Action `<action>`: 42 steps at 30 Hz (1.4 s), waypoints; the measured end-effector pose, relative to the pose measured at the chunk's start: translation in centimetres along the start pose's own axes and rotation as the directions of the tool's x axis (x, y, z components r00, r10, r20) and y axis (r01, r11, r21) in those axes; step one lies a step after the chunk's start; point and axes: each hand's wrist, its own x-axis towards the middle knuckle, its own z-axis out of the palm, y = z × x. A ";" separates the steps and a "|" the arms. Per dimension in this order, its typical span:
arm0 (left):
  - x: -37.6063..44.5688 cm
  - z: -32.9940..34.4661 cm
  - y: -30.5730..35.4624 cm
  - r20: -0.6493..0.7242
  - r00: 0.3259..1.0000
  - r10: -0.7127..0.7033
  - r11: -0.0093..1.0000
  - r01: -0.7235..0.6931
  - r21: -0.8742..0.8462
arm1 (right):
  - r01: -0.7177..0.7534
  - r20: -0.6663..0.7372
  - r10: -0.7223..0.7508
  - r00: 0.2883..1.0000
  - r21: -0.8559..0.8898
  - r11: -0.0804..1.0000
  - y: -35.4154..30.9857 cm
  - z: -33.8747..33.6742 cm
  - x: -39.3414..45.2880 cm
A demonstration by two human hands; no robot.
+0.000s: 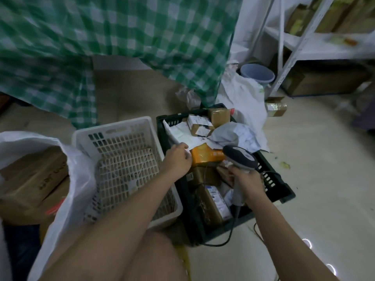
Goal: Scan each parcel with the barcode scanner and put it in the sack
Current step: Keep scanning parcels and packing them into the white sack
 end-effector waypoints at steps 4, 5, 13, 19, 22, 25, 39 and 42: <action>5.6 2.5 -0.8 0.007 0.949 -0.315 0.943 0.314 -0.111 | -0.019 0.090 0.023 0.996 -0.053 0.998 -0.5 3.5 4.5; 6.8 3.2 -1.3 0.048 0.930 -0.365 0.920 0.368 -0.133 | -0.022 0.104 0.029 0.994 -0.068 0.997 -0.4 4.2 5.3; 8.3 3.4 -3.9 0.037 0.873 -0.486 0.762 0.444 -0.471 | -0.058 0.162 0.068 0.984 -0.067 0.996 1.1 6.4 6.8; 1.6 -3.7 -5.5 -0.014 0.909 -0.417 0.545 0.238 -0.804 | -0.059 0.114 0.057 0.992 0.011 0.998 0.6 6.6 5.2; -1.5 -7.0 -5.7 0.017 0.921 -0.389 0.427 0.197 -0.883 | -0.008 0.117 0.009 0.993 -0.004 1.000 -0.1 7.7 3.3; -4.4 -9.6 -5.3 0.022 0.939 -0.343 0.361 0.154 -0.920 | 0.046 0.120 -0.046 0.992 0.004 0.999 -1.0 8.6 0.8; -12.1 -14.8 -4.1 -0.005 0.972 -0.235 0.472 0.110 -0.875 | 0.104 0.237 -0.178 0.955 0.293 0.950 -4.5 5.7 -8.1; -12.6 -14.8 -4.0 -0.041 0.964 -0.264 0.579 0.124 -0.806 | 0.130 0.159 -0.182 0.970 0.291 0.948 -5.5 5.8 -9.6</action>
